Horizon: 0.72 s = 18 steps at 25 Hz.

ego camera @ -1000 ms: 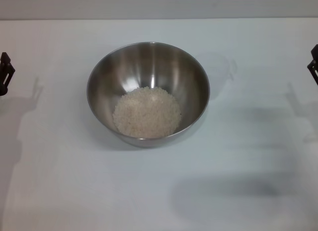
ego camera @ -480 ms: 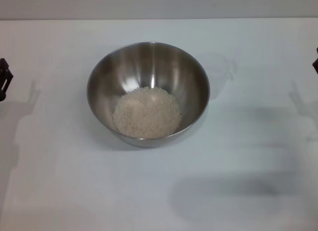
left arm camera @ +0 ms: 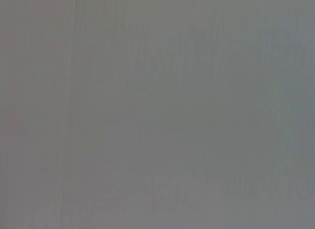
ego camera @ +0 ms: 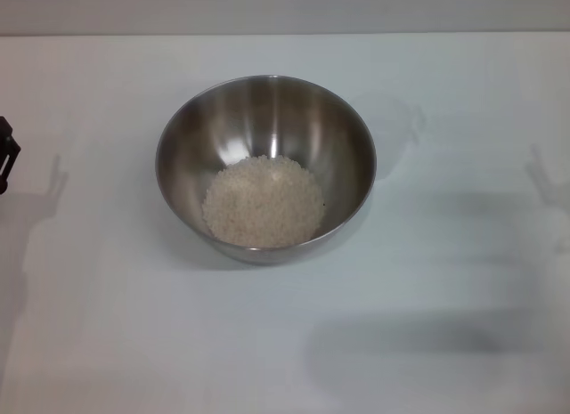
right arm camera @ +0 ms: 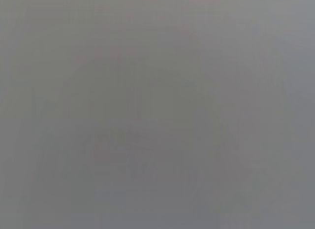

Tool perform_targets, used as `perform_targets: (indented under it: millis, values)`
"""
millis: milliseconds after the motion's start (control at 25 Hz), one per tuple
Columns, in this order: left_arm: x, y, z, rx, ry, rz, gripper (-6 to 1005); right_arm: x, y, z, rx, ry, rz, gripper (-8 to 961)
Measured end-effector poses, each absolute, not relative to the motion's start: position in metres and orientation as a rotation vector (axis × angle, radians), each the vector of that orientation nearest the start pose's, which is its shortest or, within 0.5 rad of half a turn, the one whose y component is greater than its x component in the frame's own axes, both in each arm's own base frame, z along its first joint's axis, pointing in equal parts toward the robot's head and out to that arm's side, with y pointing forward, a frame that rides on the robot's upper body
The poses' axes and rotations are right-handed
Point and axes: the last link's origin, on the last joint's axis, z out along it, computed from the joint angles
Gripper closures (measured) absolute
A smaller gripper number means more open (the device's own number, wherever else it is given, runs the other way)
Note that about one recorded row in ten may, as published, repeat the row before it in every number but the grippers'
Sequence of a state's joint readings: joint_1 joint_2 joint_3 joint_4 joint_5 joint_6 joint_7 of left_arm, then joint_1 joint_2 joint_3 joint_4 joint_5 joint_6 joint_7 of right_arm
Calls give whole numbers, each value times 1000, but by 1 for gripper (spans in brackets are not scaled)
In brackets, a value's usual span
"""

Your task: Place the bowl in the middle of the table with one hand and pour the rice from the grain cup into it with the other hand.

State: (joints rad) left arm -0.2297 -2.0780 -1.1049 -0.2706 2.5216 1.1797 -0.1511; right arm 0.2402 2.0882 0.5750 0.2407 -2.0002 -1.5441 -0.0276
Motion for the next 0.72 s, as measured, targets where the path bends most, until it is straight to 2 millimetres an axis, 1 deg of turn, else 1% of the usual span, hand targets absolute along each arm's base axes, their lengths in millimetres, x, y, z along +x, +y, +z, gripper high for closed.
perform_targets:
  millis: [280,720]
  values:
    - [-363,280,-3,-1467,-652,-702,166,329,255,1,-1404,342,771,113]
    - [-363,279,-3,-1471,-649,-697,166,328,257,1,-1406,340,781,113]
